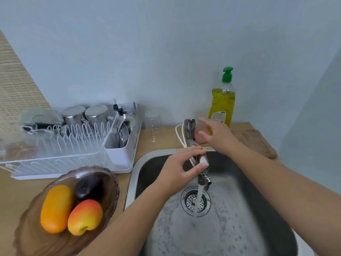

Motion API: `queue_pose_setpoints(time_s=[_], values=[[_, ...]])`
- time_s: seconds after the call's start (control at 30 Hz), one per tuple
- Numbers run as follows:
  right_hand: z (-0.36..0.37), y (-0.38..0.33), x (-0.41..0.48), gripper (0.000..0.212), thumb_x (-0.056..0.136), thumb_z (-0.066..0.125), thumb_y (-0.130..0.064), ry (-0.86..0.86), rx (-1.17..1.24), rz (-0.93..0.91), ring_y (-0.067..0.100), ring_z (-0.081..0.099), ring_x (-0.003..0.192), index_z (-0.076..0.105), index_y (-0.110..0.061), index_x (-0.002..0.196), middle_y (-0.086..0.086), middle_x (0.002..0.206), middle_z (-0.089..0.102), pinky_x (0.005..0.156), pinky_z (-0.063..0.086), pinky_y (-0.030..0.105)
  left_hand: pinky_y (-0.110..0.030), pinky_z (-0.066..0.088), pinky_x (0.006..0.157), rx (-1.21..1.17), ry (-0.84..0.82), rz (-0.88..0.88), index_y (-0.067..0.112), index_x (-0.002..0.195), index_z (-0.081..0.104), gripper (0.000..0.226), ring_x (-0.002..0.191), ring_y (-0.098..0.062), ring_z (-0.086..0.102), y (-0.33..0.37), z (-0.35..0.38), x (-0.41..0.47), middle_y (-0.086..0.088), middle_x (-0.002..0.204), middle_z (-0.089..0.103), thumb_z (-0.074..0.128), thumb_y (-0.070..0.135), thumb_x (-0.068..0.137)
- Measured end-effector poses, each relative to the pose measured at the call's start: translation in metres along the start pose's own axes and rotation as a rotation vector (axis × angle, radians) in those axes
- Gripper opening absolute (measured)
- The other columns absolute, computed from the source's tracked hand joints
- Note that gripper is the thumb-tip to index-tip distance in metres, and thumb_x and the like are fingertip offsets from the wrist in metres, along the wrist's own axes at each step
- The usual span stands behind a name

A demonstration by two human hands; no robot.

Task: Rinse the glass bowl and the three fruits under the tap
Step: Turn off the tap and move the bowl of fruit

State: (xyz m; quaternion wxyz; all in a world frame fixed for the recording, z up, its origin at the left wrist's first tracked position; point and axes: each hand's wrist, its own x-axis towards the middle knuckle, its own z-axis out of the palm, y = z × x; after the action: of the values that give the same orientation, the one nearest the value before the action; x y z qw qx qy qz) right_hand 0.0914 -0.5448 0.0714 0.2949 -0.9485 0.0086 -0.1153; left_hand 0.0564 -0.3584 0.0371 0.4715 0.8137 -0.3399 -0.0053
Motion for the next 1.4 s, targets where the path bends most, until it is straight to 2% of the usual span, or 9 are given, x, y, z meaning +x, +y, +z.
queue_pose_setpoints(time_s=[0.1,0.2,0.3,0.47,0.73,0.9,1.17,1.27,1.4], values=[[0.009,0.003,0.026,0.043,0.094,0.055,-0.018,-0.001,0.01,0.007,0.018,0.047,0.129,0.05,-0.019,0.137,0.002,0.141,0.052,0.108,0.031,0.027,-0.013,0.032,0.108,-0.078,0.019,-0.013,0.029,0.122,0.065,0.037,0.125,0.011,0.046,-0.004,0.002,-0.001,0.02,0.128,0.059,0.069,0.031,0.085],[0.017,0.004,0.045,0.031,0.095,0.052,-0.017,0.054,-0.015,0.013,0.016,0.059,0.104,0.063,-0.017,0.124,0.004,0.125,0.065,0.098,0.04,0.029,-0.019,0.036,0.109,-0.09,0.017,-0.012,0.031,0.121,0.066,0.039,0.124,0.009,0.048,-0.007,0.002,0.001,0.019,0.127,0.061,0.071,0.036,0.083],[0.022,0.006,0.053,0.023,0.094,0.054,-0.014,0.139,0.036,0.031,0.019,0.063,0.099,0.072,-0.012,0.109,0.005,0.11,0.071,0.09,0.044,0.027,-0.026,0.039,0.109,-0.106,0.021,-0.013,0.032,0.119,0.067,0.043,0.123,0.005,0.05,-0.008,0.001,0.003,0.018,0.125,0.063,0.068,0.046,0.079],[0.028,0.011,0.055,0.019,0.09,0.06,-0.013,0.194,0.079,0.005,0.02,0.064,0.096,0.073,-0.01,0.103,0.006,0.103,0.073,0.092,0.047,0.031,-0.026,0.039,0.108,-0.111,0.031,-0.013,0.033,0.118,0.067,0.042,0.123,0.005,0.05,-0.007,0.003,0.003,0.019,0.125,0.062,0.067,0.047,0.079],[0.047,0.026,0.027,0.015,0.087,0.064,-0.011,0.232,0.043,-0.12,0.024,0.066,0.086,0.074,-0.007,0.097,0.01,0.093,0.073,0.078,0.051,0.033,-0.02,0.038,0.107,-0.146,0.052,0.005,0.029,0.118,0.067,0.04,0.123,0.002,0.051,-0.006,0.006,0.0,0.016,0.126,0.063,0.067,0.043,0.081],[0.048,0.025,0.027,0.018,0.088,0.063,-0.011,0.222,0.063,-0.082,0.023,0.066,0.092,0.073,-0.008,0.102,0.01,0.099,0.073,0.079,0.048,0.027,-0.026,0.04,0.108,-0.13,0.045,-0.007,0.032,0.12,0.065,0.041,0.124,0.003,0.05,-0.005,0.006,0.0,0.016,0.127,0.062,0.064,0.046,0.081],[0.03,0.025,0.012,0.043,0.088,0.063,-0.008,-0.05,0.159,0.02,0.017,0.053,0.124,0.059,-0.018,0.129,0.001,0.137,0.056,0.108,0.04,0.033,-0.033,0.039,0.111,-0.072,0.022,-0.045,0.03,0.124,0.063,0.045,0.126,0.001,0.048,0.001,0.004,-0.002,0.013,0.131,0.06,0.06,0.049,0.083],[0.019,0.017,0.002,0.039,0.088,0.063,-0.01,-0.025,0.17,0.027,0.019,0.059,0.115,0.061,-0.02,0.126,0.005,0.127,0.063,0.102,0.044,0.033,-0.028,0.038,0.11,-0.079,0.007,-0.091,0.029,0.123,0.064,0.037,0.126,0.003,0.048,0.01,0.001,-0.005,0.013,0.132,0.06,0.064,0.036,0.088],[-0.002,-0.016,-0.018,0.024,0.091,0.058,-0.01,0.064,0.352,0.006,0.01,0.063,0.096,0.069,-0.017,0.112,0.002,0.109,0.07,0.089,0.048,0.025,-0.015,0.04,0.094,-0.101,0.104,-0.14,0.034,0.115,0.064,0.027,0.115,0.004,0.053,0.023,-0.012,-0.021,0.018,0.119,0.063,0.065,0.032,0.088]])
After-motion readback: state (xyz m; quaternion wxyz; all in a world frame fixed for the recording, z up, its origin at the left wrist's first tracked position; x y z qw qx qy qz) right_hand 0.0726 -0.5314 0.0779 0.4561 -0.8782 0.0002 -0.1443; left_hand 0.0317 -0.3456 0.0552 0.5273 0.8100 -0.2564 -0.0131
